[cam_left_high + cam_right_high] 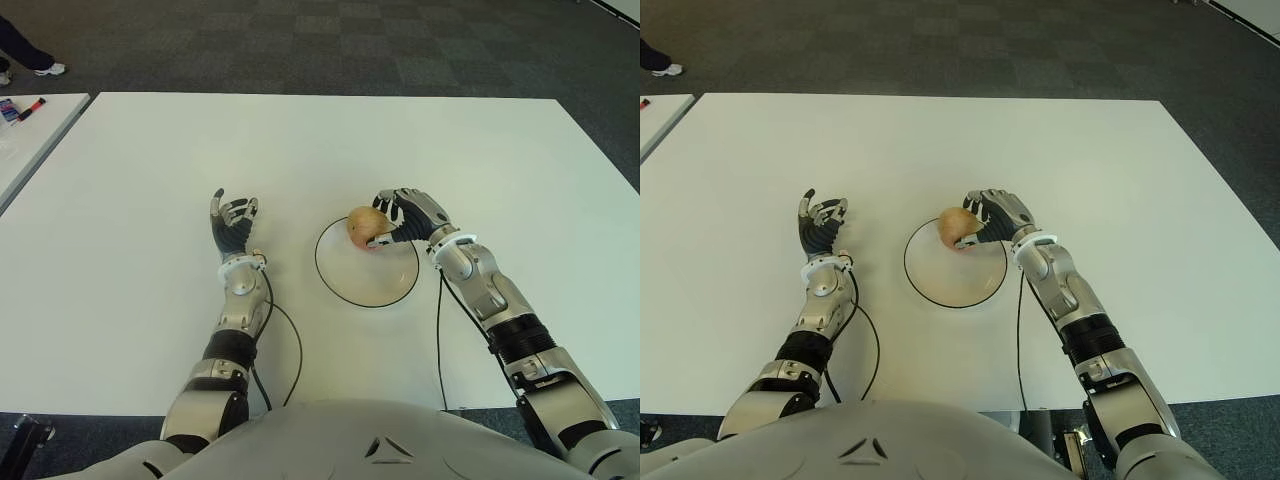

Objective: Put the apples into the plate.

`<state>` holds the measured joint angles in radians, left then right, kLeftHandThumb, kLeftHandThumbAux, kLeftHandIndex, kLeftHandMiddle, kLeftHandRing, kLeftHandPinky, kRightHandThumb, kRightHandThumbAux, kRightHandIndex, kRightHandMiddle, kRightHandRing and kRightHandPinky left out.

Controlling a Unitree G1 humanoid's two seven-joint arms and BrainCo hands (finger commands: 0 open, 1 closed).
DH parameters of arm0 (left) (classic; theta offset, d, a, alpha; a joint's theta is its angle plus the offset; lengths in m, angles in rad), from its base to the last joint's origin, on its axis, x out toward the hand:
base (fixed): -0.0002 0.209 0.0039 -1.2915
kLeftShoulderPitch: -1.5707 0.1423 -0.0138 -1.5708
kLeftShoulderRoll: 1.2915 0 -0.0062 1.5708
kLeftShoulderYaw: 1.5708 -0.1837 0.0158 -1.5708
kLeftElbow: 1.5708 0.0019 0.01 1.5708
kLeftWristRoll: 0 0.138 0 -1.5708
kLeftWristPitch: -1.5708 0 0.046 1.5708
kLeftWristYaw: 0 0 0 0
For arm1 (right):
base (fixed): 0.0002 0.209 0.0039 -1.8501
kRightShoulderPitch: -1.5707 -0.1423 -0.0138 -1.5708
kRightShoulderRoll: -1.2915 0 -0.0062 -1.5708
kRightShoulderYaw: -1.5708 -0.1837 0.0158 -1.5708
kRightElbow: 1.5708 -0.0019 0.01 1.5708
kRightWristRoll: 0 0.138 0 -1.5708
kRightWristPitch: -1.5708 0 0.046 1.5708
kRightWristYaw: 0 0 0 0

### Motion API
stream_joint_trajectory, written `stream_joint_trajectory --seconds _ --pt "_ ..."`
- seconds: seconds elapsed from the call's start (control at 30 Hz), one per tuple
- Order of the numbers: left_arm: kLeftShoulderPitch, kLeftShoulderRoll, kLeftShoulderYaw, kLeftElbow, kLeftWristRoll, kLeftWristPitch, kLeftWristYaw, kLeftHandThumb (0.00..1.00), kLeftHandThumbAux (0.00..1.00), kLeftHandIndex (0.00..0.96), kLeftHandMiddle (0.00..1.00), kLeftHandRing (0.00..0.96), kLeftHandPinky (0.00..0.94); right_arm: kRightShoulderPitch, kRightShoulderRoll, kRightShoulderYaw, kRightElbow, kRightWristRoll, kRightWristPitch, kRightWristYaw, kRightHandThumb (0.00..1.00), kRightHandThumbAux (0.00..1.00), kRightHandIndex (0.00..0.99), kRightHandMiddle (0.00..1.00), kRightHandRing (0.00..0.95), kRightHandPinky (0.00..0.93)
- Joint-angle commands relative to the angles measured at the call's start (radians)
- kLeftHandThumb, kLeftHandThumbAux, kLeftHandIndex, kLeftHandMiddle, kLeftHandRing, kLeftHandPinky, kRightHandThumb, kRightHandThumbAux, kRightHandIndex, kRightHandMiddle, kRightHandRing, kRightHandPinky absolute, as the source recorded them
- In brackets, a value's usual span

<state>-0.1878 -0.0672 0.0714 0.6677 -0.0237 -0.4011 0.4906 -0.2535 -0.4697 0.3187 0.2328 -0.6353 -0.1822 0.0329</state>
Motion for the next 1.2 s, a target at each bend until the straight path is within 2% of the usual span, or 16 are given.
stream_joint_trajectory --seconds 0.03,0.53,0.7,0.9,1.2 --pt "-0.003 -0.052 0.003 -0.009 0.0 -0.002 -0.013 0.25 0.758 0.135 0.384 0.452 0.47 0.018 -0.021 -0.011 -0.007 -0.01 -0.007 -0.007 0.944 0.663 0.364 0.495 0.56 0.667" --pt "-0.019 -0.051 0.016 0.025 -0.013 -0.014 -0.034 0.269 0.736 0.135 0.375 0.445 0.468 0.049 -0.041 -0.014 -0.034 -0.017 -0.029 -0.007 0.944 0.662 0.368 0.49 0.554 0.655" --pt "-0.024 -0.052 0.017 0.035 -0.008 -0.024 -0.034 0.263 0.732 0.128 0.377 0.45 0.47 0.052 -0.045 -0.014 -0.035 -0.015 -0.034 -0.002 0.943 0.663 0.369 0.486 0.544 0.625" --pt "-0.02 -0.053 0.014 0.026 -0.005 -0.025 -0.035 0.265 0.732 0.126 0.371 0.447 0.467 0.044 -0.046 -0.005 -0.023 -0.022 -0.032 0.007 0.944 0.662 0.379 0.478 0.533 0.601" --pt "-0.021 -0.051 0.011 0.022 -0.001 -0.014 -0.037 0.277 0.741 0.141 0.373 0.447 0.47 0.018 -0.052 0.016 0.021 -0.031 -0.035 0.036 0.945 0.66 0.392 0.47 0.529 0.632"
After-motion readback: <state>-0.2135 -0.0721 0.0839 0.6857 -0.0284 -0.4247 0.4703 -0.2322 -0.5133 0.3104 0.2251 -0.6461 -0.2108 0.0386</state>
